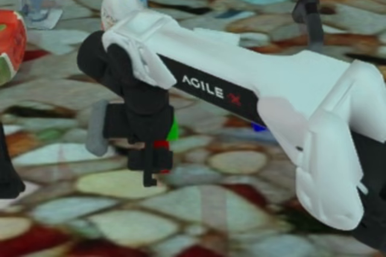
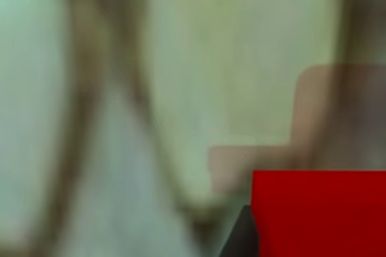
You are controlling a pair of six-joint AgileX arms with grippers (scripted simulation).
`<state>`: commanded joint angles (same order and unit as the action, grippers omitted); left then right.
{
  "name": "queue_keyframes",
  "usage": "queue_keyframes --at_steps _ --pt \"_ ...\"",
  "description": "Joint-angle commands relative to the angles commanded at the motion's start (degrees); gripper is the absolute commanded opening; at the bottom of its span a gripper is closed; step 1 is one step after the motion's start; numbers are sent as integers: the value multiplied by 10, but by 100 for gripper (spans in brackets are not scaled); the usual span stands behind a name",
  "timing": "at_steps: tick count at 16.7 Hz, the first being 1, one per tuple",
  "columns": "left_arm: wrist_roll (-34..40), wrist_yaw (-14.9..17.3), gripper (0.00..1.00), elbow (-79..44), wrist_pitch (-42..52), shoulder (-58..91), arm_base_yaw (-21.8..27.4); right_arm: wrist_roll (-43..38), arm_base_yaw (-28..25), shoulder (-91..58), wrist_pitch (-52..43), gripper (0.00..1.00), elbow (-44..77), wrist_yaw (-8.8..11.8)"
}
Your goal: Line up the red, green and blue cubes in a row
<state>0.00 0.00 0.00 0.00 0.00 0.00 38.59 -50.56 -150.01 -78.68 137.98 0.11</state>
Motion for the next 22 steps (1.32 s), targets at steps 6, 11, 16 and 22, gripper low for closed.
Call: queue_keyframes --at_steps 6,11,16,22 --pt "0 0 100 0 0 0 0 1 -2 17 51 0 -57 -1" --pt "0 0 100 0 0 0 0 1 -2 17 51 23 -57 -1" --pt "0 0 100 0 0 0 0 1 -2 17 51 60 -57 -1" --pt "0 0 100 0 0 0 0 1 -2 17 51 100 -57 -1"
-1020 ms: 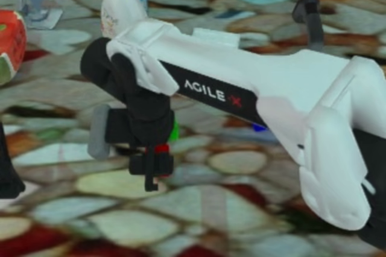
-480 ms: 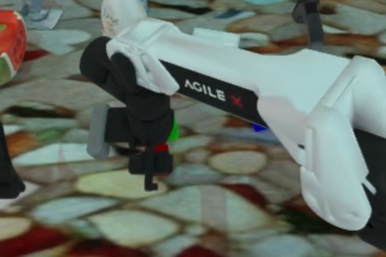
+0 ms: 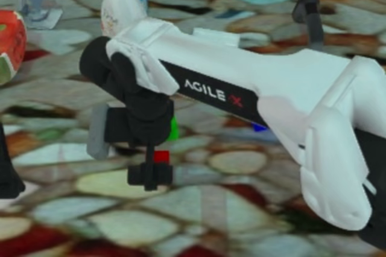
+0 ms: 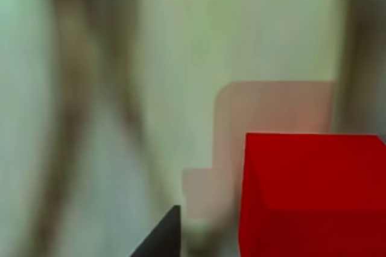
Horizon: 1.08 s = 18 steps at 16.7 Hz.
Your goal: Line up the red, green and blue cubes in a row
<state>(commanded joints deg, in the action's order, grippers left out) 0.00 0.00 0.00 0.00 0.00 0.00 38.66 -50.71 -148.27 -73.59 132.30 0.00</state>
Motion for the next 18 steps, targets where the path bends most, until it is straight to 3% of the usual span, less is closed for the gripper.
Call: queue_keyframes --at_steps 10,18 --pt "0 0 100 0 0 0 0 1 0 -3 -8 100 9 0" --pt "0 0 100 0 0 0 0 2 -3 -57 -173 100 235 0"
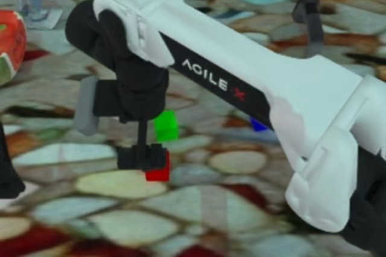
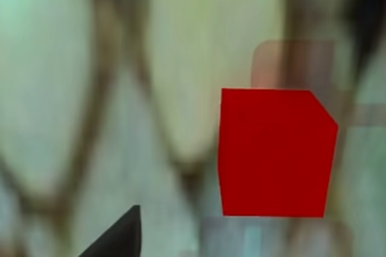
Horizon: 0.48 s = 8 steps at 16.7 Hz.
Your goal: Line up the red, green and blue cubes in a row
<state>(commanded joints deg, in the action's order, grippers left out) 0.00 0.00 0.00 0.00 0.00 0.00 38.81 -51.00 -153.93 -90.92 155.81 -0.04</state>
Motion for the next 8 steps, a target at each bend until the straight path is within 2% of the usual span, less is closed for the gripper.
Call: queue_keyframes --at_steps 3,8 --pt "0 0 100 0 0 0 0 0 0 -11 -47 100 54 0" --pt "0 0 100 0 0 0 0 -1 3 -10 -51 100 59 -1"
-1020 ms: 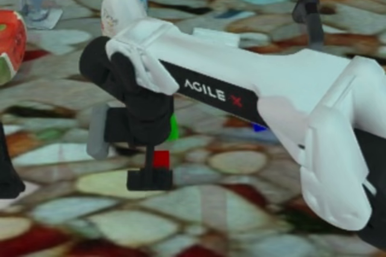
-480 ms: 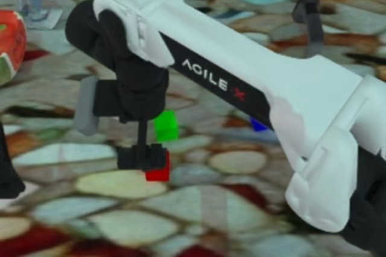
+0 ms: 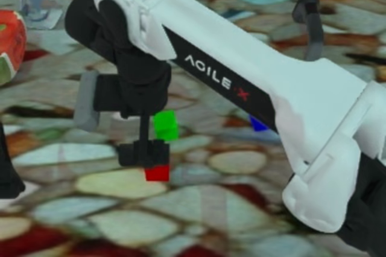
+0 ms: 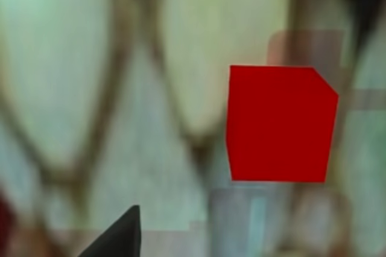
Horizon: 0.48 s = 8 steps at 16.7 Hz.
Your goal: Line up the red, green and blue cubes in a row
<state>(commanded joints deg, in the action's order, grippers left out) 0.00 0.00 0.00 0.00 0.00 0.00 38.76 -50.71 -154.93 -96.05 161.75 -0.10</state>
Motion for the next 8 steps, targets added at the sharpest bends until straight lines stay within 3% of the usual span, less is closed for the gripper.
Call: queue_keyframes --at_steps 4,8 --pt "12 1 100 -27 19 27 10 -13 1 33 29 100 -33 -5" --pt "55 3 100 -132 87 133 41 -62 18 157 134 100 -159 -18"
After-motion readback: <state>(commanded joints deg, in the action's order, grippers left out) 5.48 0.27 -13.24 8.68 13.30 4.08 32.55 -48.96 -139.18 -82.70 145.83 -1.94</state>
